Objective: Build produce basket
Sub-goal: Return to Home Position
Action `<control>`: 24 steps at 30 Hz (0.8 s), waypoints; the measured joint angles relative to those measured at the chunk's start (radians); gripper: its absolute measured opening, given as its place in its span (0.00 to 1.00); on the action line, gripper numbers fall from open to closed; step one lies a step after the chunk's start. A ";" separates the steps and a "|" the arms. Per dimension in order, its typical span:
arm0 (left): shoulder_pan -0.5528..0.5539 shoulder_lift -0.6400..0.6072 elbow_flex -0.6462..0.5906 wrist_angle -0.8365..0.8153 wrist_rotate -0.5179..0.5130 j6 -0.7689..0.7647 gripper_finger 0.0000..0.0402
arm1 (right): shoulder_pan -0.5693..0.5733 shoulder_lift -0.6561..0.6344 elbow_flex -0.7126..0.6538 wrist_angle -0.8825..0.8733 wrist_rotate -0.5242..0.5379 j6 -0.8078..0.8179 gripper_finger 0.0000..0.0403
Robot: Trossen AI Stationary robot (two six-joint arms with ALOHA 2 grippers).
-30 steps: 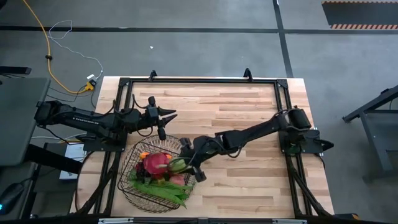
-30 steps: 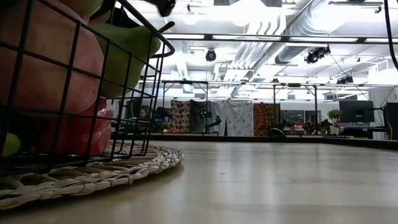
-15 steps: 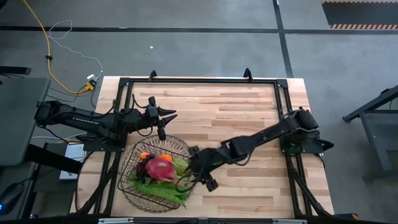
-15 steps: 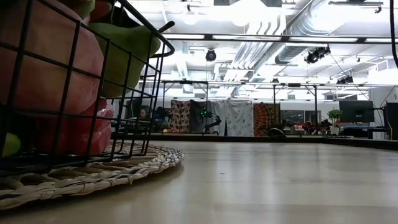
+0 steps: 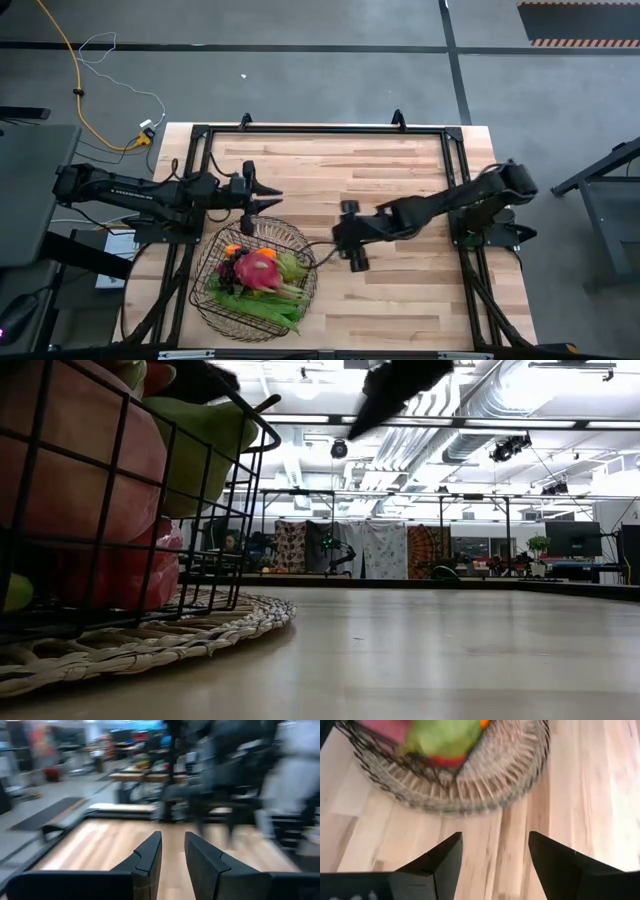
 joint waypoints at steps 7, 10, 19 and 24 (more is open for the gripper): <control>0.000 -0.051 0.000 0.015 0.155 -0.007 0.18 | -0.030 -0.295 -0.456 0.468 0.143 0.047 0.54; 0.000 -0.051 0.000 0.014 0.155 -0.008 0.18 | -0.047 -0.408 -0.637 0.789 0.219 -0.014 0.54; 0.001 -0.089 0.000 -0.005 0.151 -0.008 0.18 | -0.165 -0.563 -0.877 1.313 0.138 -0.053 0.54; 0.001 -0.153 0.000 -0.082 0.120 -0.008 0.18 | -0.187 -0.566 -0.878 1.306 0.108 -0.042 0.54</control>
